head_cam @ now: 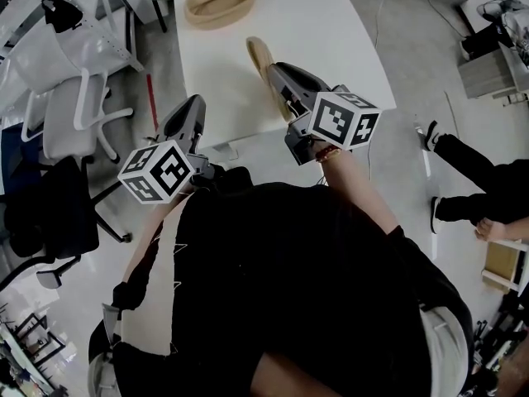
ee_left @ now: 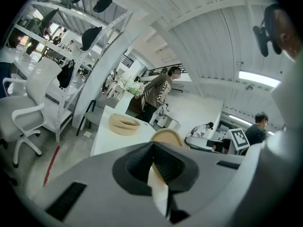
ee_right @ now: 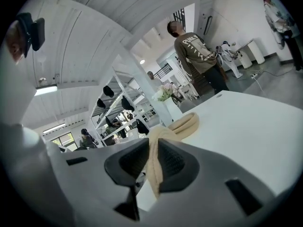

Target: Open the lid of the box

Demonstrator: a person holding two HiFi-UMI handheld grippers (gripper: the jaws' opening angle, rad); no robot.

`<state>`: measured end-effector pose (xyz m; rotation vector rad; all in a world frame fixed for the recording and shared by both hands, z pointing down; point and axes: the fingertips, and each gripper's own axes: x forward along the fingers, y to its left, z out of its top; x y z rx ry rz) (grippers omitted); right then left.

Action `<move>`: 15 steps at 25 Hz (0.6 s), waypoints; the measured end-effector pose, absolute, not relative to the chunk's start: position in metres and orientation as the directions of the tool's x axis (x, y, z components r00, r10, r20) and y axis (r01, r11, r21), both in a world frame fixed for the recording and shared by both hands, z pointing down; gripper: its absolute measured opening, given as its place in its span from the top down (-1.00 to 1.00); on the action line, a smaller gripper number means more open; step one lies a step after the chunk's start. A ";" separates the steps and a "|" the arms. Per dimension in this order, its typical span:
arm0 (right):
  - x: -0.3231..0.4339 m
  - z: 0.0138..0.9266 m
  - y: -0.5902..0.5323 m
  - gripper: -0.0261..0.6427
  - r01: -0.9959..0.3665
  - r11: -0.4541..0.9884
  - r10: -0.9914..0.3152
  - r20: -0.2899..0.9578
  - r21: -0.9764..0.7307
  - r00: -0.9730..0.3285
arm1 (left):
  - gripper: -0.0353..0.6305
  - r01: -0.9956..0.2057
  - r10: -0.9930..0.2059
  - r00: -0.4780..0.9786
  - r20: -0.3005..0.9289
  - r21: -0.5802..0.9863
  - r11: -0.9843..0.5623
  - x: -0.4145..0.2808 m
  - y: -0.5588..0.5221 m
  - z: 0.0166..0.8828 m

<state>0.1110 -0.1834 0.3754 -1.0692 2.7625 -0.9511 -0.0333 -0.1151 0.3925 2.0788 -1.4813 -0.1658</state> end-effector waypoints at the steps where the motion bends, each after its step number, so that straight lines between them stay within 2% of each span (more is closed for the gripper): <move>1: 0.111 0.375 -0.182 0.73 -0.600 0.579 -0.618 0.183 -0.552 -0.764 | 0.87 -0.828 -0.899 0.378 0.223 0.517 -0.219 -0.032 -0.114 0.392; 15: 0.105 0.376 -0.173 0.73 -0.579 0.602 -0.592 0.180 -0.550 -0.786 | 0.87 -0.837 -0.910 0.346 0.231 0.515 -0.187 -0.037 -0.099 0.395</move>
